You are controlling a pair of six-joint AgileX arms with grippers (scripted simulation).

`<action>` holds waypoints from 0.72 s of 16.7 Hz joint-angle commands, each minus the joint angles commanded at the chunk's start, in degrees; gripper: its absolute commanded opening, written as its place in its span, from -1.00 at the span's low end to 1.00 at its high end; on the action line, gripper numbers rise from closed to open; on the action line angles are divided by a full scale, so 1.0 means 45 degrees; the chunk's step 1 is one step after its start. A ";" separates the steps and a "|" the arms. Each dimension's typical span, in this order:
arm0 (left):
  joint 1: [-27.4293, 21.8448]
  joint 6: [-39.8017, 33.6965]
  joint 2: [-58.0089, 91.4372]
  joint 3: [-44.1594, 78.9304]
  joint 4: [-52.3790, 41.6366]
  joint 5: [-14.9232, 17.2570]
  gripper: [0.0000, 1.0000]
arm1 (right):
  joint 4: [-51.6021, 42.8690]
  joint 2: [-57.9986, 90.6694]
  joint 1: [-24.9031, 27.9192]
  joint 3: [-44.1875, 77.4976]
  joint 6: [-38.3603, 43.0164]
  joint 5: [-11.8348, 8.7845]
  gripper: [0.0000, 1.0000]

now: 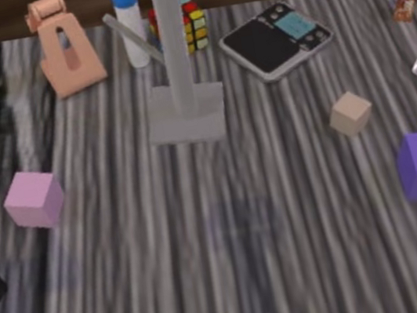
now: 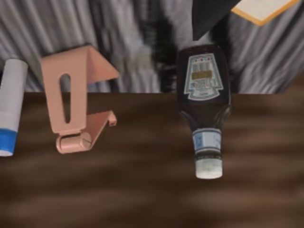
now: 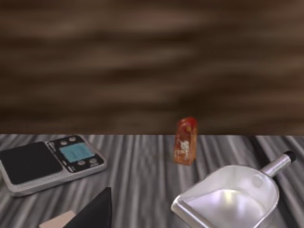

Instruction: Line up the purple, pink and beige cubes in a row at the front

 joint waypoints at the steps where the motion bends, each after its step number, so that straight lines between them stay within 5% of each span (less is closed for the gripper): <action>1: 0.0000 0.0000 0.0000 0.0000 0.0000 0.0000 1.00 | 0.0000 0.0000 0.0000 0.0000 0.0000 0.0000 1.00; 6: 0.0000 0.0000 0.0000 0.0000 0.0000 0.0000 1.00 | -0.0806 0.1256 0.0231 0.1294 -0.0293 -0.0054 1.00; 12: 0.0000 0.0000 0.0000 0.0000 0.0000 0.0000 1.00 | -0.4142 0.7086 0.0911 0.7002 -0.1456 -0.0041 1.00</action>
